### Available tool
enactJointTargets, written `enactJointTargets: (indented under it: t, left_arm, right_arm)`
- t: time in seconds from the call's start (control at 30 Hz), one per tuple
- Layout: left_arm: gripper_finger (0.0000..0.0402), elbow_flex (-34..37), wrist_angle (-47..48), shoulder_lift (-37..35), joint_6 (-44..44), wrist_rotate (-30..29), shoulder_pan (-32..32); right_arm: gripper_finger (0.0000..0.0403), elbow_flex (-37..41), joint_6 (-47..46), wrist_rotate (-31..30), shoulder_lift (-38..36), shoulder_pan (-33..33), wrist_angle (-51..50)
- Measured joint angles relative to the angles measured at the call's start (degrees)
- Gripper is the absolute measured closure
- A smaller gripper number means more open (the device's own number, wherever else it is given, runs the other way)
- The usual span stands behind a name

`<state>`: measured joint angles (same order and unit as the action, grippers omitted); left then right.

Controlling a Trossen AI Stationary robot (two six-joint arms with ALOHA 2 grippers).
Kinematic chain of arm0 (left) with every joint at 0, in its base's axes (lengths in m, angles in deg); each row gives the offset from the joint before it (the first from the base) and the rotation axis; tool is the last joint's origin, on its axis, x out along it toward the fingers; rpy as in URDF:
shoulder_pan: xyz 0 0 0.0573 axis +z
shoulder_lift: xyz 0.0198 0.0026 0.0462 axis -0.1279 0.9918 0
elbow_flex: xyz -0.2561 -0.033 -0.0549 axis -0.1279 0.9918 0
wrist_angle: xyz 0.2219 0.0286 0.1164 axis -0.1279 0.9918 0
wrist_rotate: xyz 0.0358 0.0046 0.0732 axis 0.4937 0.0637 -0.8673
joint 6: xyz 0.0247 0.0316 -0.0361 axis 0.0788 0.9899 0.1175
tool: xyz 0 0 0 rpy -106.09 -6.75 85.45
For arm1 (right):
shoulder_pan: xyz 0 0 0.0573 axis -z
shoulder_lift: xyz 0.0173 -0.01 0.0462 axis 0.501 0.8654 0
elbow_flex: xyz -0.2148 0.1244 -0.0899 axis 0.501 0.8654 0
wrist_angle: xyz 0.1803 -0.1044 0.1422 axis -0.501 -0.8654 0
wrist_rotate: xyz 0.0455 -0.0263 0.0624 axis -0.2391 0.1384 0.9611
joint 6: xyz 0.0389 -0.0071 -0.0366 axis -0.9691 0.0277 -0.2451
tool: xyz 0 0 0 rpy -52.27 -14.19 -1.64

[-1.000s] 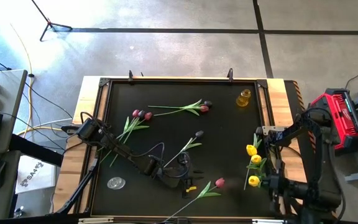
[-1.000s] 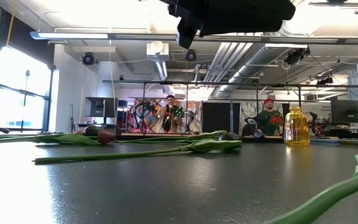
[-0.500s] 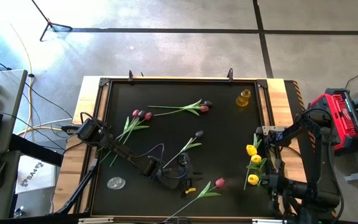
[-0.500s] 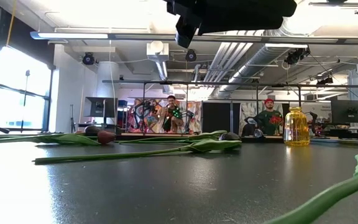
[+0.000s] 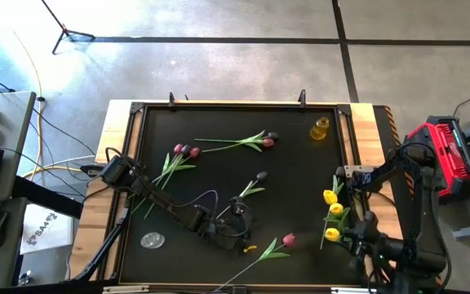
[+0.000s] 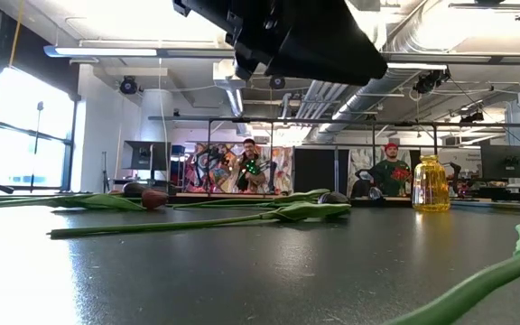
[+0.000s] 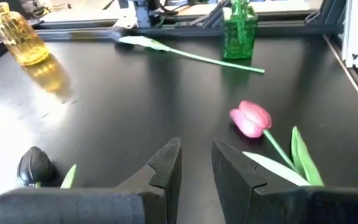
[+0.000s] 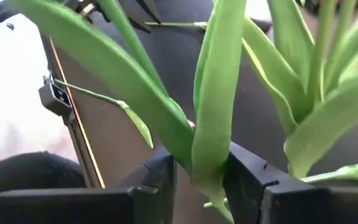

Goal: Sort flowers into vase by color
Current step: Put the yellow flower into the green vase

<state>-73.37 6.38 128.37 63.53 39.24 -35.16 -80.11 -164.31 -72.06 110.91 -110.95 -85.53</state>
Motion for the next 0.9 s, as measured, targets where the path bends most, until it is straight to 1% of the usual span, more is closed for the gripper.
enactJointTargets:
  t: [0.13,0.17,0.27,0.3,0.43,0.6,0.8,0.9]
  left_arm:
    - [0.0327,0.00,3.62,-1.46,-0.86,0.09,0.99]
    - [0.0327,0.00,5.05,-2.20,-1.44,0.11,1.34]
    - [0.0327,-0.02,9.35,-4.53,-2.58,0.57,2.23]
    - [0.0327,-0.02,10.54,-5.27,-2.60,0.61,2.48]
    - [0.0327,-0.02,12.13,-6.89,-2.52,0.58,2.69]
    - [0.0327,-0.02,12.50,-7.04,-2.65,-0.81,2.67]
    - [0.0327,-0.02,16.51,-7.04,-7.00,-1.21,2.77]
    - [0.0327,-0.02,18.13,-7.04,-9.29,-1.35,2.62]
  right_arm:
    - [0.0297,0.00,-1.55,6.33,0.00,0.24,0.00]
    - [0.0297,0.00,-1.58,8.64,-0.08,0.43,0.00]
    - [0.0297,0.00,-0.91,18.04,-0.15,1.26,-0.09]
    - [0.0297,0.00,-0.72,19.83,-0.15,1.49,-0.07]
    - [0.0297,-0.03,-0.39,21.41,-0.35,2.48,-0.05]
    - [0.0297,-1.34,0.54,28.63,-0.42,3.15,0.02]
    - [0.0297,-3.82,4.05,28.02,-0.42,3.17,0.60]
    - [0.0297,-4.20,6.22,24.55,-0.46,3.17,2.49]
